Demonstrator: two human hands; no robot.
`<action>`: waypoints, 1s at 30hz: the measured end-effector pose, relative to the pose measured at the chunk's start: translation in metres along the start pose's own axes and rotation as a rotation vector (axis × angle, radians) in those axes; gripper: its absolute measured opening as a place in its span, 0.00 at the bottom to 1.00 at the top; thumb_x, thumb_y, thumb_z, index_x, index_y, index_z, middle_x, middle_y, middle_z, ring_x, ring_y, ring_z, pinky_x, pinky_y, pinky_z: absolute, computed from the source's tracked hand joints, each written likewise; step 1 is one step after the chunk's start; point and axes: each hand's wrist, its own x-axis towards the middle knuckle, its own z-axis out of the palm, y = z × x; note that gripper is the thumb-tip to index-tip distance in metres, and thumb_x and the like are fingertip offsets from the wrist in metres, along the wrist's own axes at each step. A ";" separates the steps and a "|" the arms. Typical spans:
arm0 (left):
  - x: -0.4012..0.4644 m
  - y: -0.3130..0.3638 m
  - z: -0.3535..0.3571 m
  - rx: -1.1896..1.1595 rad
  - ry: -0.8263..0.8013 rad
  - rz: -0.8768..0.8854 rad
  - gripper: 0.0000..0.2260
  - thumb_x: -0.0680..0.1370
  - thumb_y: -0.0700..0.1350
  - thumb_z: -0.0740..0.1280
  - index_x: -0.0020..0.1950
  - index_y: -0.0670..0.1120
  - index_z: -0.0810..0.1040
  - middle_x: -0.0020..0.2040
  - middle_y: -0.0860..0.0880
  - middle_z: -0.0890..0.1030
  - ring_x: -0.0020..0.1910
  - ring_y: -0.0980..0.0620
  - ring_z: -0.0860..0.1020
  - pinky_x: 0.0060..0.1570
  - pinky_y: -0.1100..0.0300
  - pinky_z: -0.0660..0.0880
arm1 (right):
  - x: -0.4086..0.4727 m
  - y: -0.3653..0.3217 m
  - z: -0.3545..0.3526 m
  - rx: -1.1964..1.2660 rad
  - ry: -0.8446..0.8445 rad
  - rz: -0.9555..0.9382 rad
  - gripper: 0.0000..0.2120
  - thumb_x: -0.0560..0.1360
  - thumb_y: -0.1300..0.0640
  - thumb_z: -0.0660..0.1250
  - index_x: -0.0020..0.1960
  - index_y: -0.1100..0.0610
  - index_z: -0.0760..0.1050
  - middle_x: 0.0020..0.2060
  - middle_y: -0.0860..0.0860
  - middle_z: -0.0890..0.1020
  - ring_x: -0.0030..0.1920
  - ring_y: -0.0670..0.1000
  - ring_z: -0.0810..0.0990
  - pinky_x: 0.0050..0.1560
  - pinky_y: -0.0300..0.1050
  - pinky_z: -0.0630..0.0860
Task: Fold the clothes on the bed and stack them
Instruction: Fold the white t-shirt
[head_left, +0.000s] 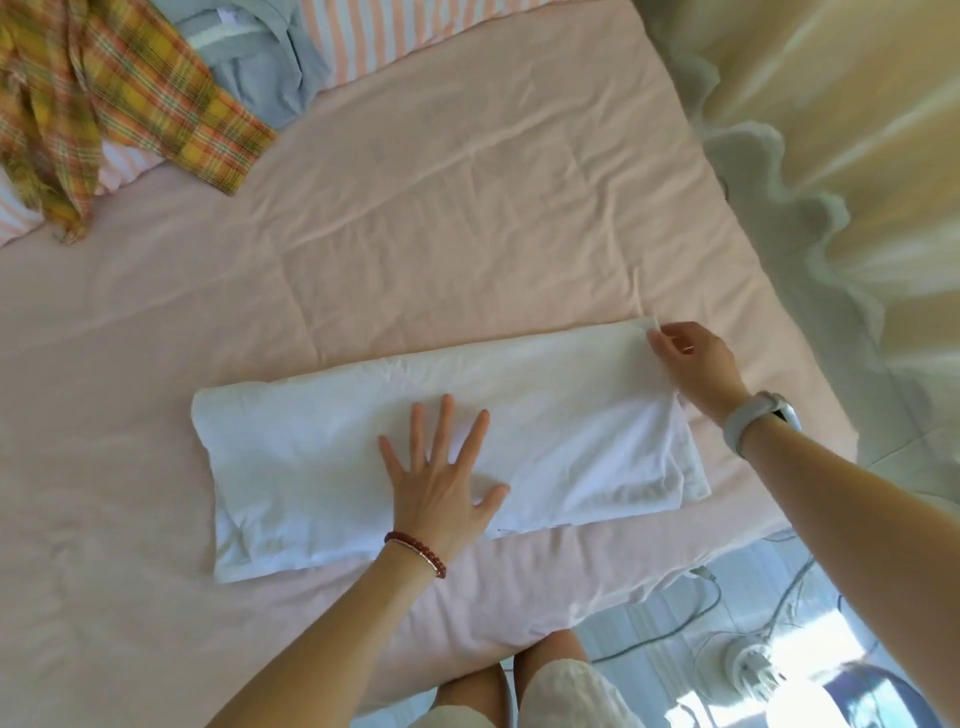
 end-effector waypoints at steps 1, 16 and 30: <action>0.004 0.013 -0.001 0.029 -0.008 0.037 0.36 0.65 0.67 0.57 0.72 0.55 0.60 0.74 0.44 0.59 0.70 0.37 0.57 0.52 0.26 0.63 | 0.007 -0.005 0.004 0.031 -0.034 0.051 0.12 0.77 0.52 0.61 0.54 0.60 0.75 0.41 0.53 0.76 0.46 0.55 0.74 0.48 0.49 0.72; 0.027 0.043 0.003 0.052 -0.318 -0.008 0.38 0.73 0.68 0.57 0.73 0.63 0.36 0.74 0.52 0.29 0.72 0.42 0.30 0.65 0.30 0.40 | -0.061 0.025 -0.002 0.422 -0.261 0.145 0.18 0.73 0.58 0.69 0.61 0.58 0.71 0.48 0.54 0.80 0.48 0.54 0.80 0.49 0.48 0.77; -0.083 -0.183 -0.064 -1.961 -0.038 -0.741 0.16 0.81 0.55 0.54 0.54 0.47 0.75 0.51 0.46 0.79 0.49 0.47 0.77 0.48 0.53 0.73 | -0.202 -0.185 0.185 0.304 -0.495 -0.449 0.24 0.78 0.63 0.61 0.72 0.57 0.61 0.56 0.50 0.74 0.55 0.50 0.74 0.55 0.36 0.68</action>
